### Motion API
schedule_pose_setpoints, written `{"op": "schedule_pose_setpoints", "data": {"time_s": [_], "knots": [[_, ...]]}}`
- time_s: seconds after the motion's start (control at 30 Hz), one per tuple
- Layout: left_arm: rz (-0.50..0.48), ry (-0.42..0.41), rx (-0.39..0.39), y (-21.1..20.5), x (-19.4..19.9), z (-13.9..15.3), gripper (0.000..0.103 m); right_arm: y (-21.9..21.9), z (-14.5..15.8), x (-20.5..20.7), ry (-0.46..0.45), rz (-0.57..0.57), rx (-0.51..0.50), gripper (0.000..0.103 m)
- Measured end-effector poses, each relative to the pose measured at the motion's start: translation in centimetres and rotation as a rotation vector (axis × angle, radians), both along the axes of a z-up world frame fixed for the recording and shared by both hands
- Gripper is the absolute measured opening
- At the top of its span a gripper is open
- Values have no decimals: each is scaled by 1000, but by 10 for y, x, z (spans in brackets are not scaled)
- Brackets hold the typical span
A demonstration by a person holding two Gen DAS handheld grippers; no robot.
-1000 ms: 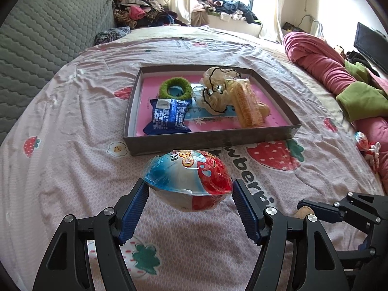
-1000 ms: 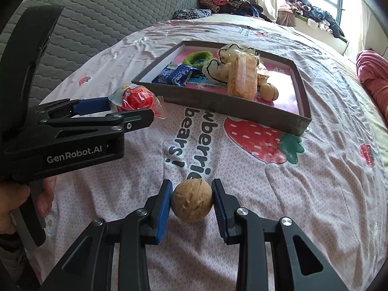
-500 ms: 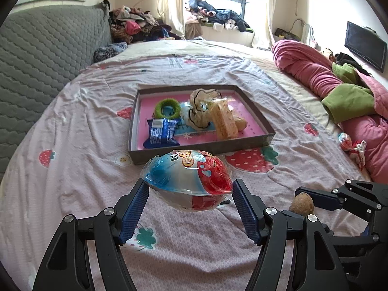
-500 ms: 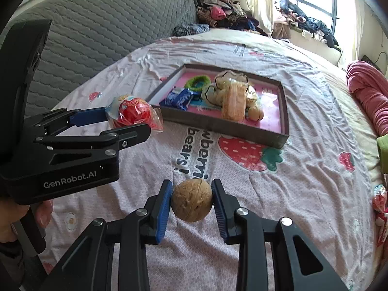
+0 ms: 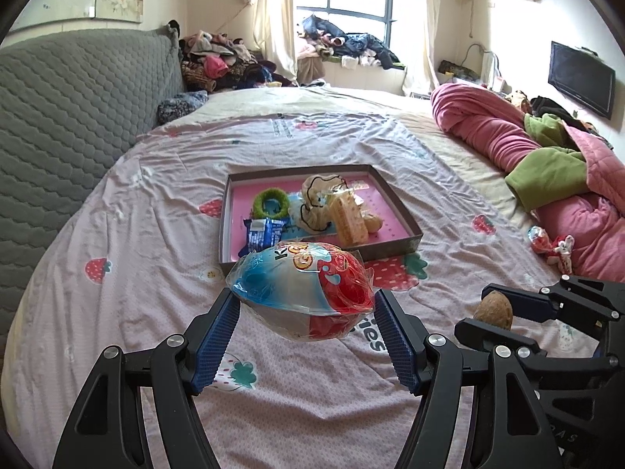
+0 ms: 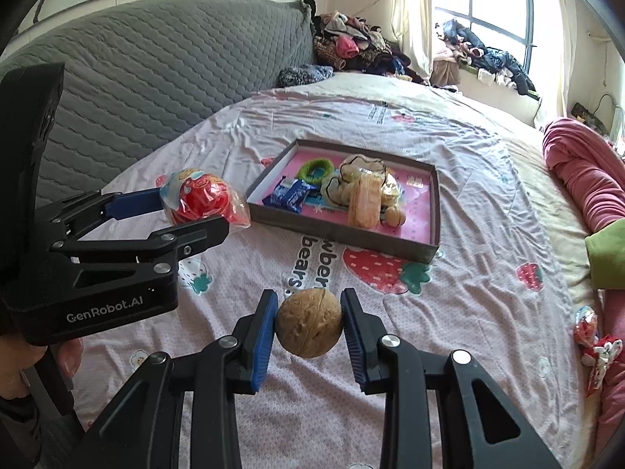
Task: Organize objects
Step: 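Carry the egg toy and walnut over the tray with both tools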
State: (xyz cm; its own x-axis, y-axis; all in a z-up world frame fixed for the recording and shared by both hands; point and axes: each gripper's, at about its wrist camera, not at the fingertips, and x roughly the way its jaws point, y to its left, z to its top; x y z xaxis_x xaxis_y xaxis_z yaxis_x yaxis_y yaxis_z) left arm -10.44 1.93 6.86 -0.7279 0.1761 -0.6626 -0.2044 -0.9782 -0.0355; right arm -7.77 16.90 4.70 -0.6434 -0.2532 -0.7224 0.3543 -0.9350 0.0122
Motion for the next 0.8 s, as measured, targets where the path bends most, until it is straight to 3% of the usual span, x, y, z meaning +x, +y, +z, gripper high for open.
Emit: {"op": "schedule_pose_setpoints", "data": {"time_s": [0.43, 0.8], "knots": [[-11, 61, -1, 10, 17, 36, 72, 11, 39, 13, 72, -14, -1, 34], [-15, 81, -5, 17, 8, 49, 72, 18, 54, 3, 99, -20, 1, 34]]}}
